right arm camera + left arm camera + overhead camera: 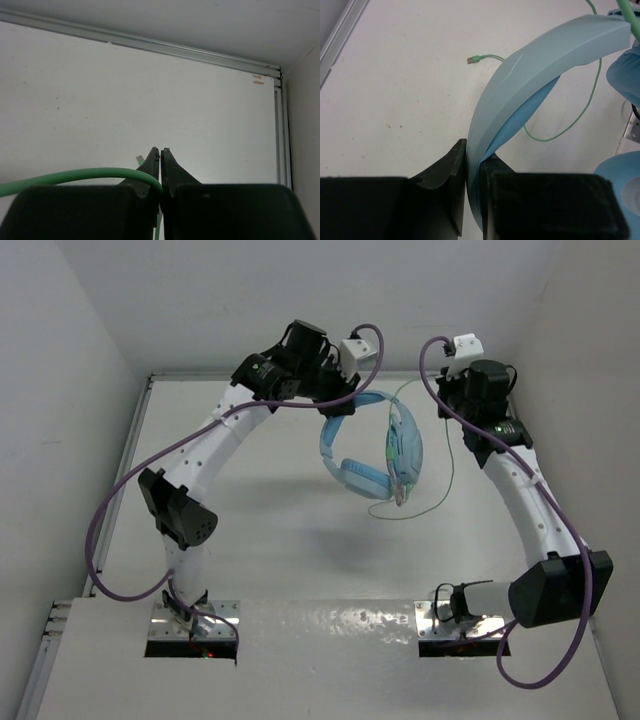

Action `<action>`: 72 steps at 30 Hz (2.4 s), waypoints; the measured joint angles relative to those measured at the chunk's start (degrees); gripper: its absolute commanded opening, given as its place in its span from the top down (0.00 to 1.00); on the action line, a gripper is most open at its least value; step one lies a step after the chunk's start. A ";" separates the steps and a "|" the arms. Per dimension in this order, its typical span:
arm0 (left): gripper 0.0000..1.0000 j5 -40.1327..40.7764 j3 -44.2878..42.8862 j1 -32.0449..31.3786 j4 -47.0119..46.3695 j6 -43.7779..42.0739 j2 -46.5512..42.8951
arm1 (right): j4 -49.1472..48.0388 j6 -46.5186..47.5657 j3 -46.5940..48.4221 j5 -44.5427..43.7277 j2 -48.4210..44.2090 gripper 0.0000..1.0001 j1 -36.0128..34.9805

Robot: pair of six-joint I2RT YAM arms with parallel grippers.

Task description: Wrap the headphones

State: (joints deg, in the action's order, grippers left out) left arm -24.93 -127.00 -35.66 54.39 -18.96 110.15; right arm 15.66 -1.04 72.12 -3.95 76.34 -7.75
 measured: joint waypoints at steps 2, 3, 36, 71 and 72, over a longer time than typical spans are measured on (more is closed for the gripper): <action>1.00 0.00 -0.26 0.04 -0.11 0.02 -0.02 | -0.79 -0.48 -1.11 0.02 -0.66 1.00 0.00; 1.00 -0.11 -0.31 0.04 -0.09 0.02 -0.07 | -0.98 -0.61 -1.33 0.07 -0.63 1.00 0.00; 1.00 -6.51 -17.62 4.87 -2.25 8.87 -2.60 | -50.23 -22.67 -27.54 23.32 17.64 0.38 -9.57; 1.00 43.95 -25.35 16.90 -2.67 25.35 0.83 | -38.10 -16.24 -21.22 20.39 28.79 1.00 -37.42; 1.00 44.48 -24.65 17.35 -2.71 26.01 1.29 | -36.57 -15.32 -20.35 20.72 28.74 1.00 -37.97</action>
State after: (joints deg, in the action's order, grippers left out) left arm 19.55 -151.65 -18.31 51.68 7.05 111.44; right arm -20.91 -16.36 51.77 16.78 105.08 -45.71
